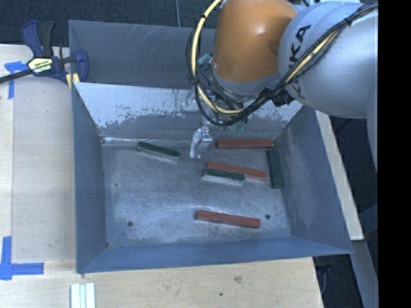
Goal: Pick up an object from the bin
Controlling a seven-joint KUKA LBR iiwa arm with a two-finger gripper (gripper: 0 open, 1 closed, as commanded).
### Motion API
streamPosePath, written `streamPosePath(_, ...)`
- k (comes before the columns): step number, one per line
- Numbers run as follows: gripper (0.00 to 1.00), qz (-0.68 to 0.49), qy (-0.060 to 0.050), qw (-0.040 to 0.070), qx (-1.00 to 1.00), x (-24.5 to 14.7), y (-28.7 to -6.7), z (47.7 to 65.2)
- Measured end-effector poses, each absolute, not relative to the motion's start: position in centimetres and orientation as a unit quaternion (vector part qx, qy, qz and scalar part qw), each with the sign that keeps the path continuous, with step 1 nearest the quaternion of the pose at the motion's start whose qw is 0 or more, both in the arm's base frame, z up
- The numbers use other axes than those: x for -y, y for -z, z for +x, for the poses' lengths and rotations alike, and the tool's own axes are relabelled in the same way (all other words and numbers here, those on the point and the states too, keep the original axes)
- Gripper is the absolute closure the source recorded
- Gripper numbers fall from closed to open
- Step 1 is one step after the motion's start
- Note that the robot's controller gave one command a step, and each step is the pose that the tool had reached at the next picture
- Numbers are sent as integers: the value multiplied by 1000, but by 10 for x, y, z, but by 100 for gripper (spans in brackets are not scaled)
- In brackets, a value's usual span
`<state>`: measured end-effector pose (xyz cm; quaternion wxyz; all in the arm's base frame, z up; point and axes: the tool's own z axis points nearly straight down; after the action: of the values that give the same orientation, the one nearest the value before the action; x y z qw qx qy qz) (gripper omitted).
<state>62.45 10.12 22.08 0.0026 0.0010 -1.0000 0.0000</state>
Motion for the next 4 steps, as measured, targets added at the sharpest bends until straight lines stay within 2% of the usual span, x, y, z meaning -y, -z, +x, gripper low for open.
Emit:
streamPosePath(1, 0, 0, 0, -2, 1000, -101, -226, 626)
streamPosePath(2, 0, -10, 1, -3, 1000, -132, -149, 628)
streamPosePath(3, 0, -27, 0, 2, 1000, -138, -103, 626)
streamPosePath(4, 0, -198, 1, -2, 980, -143, -118, 623)
